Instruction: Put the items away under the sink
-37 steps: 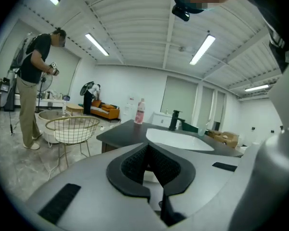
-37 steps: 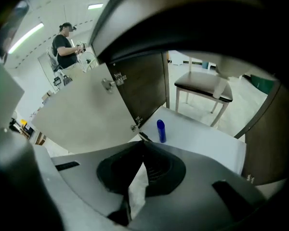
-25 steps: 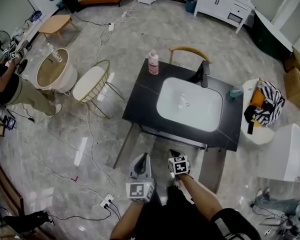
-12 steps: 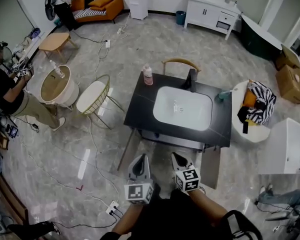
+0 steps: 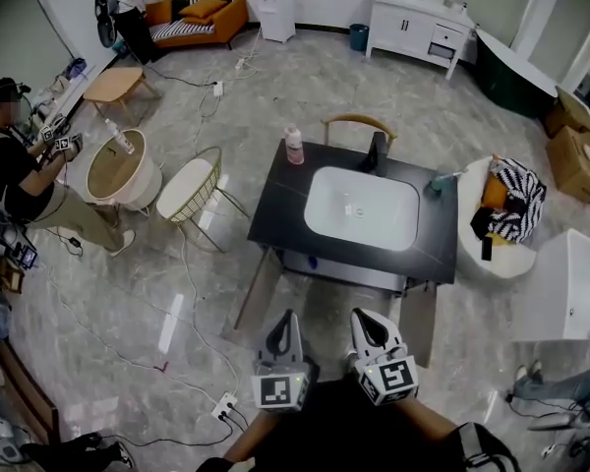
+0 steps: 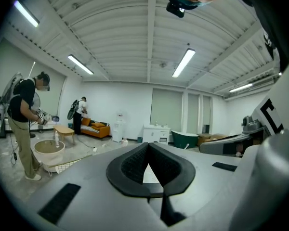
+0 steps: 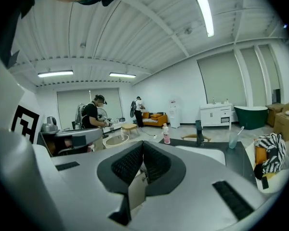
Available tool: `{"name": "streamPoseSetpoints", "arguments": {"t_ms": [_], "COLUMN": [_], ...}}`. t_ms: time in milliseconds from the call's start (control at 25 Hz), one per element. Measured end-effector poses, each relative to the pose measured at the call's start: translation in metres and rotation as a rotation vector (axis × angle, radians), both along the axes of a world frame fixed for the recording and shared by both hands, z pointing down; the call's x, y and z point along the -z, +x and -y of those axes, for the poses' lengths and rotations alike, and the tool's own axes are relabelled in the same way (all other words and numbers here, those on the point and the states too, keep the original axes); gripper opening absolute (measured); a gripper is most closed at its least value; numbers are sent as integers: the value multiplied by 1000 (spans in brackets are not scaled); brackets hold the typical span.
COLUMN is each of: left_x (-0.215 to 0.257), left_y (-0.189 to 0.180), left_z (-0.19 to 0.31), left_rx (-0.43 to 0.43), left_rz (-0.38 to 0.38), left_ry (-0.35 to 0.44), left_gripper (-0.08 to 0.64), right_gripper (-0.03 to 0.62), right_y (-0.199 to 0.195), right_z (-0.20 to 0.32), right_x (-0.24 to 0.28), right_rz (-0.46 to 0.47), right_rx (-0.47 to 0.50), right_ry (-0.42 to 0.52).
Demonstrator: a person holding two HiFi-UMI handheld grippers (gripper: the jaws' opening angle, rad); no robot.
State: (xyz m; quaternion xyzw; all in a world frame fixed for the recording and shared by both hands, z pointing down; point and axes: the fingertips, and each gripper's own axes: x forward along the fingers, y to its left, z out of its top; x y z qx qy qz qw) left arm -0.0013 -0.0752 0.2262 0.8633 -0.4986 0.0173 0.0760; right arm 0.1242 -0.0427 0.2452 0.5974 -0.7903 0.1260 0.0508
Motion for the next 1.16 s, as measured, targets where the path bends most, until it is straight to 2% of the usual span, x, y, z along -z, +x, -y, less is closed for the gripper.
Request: {"name": "streamPoseSetpoints", "arguments": {"t_ms": [800, 1160], "left_x": [1, 0], "left_y": [2, 5], "left_z": [-11, -9], "left_rx": [-11, -23], "left_rz": [-23, -33], "left_ry": [16, 7], "left_gripper": [15, 15], "right_gripper": [11, 9], "right_y": [-15, -16], "right_z": [-8, -3], "right_x": [-4, 1], "right_rz": [-28, -25], "right_rx": [30, 9], "right_ry": [11, 7]}}
